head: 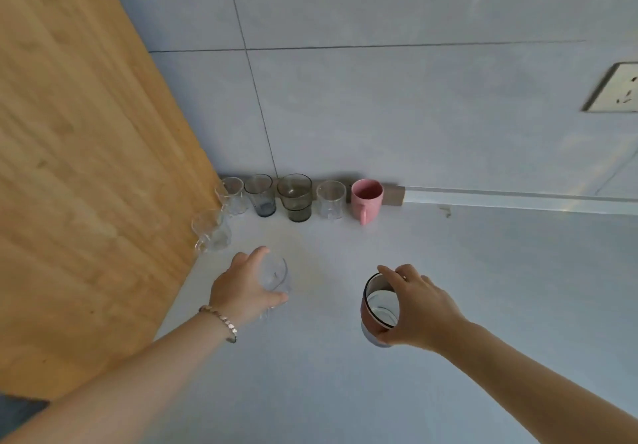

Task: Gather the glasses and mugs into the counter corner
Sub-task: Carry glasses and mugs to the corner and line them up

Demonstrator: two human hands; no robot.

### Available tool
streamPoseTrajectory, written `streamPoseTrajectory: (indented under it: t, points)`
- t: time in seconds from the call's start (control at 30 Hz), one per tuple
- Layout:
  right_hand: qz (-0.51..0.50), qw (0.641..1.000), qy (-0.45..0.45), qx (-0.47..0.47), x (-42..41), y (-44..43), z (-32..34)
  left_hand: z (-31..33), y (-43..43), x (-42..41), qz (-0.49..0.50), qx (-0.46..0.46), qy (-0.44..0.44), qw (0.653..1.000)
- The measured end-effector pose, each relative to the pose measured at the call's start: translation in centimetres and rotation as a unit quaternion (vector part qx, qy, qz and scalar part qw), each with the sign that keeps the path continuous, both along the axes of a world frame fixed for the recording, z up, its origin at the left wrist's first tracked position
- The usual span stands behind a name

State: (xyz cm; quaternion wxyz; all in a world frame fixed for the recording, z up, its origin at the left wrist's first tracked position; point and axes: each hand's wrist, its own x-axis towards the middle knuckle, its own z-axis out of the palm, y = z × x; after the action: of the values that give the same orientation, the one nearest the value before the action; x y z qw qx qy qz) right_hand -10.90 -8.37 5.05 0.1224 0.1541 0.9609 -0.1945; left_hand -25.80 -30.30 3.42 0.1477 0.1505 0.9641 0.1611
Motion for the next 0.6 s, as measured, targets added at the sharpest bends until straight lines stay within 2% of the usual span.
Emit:
streamPoseTrajectory:
  t: [0.27, 0.6]
  points:
    - [-0.038, 0.999, -0.005, -0.008, -8.4, -2.3, -2.4, -3.8, 1.0, -14.7, -0.001, 0.02, 0.013, 1.0]
    - [-0.029, 0.999, -0.019, -0.008, -16.3, -3.8, -5.1, -8.1, 1.0, -19.5, -0.037, 0.02, -0.011, 0.999]
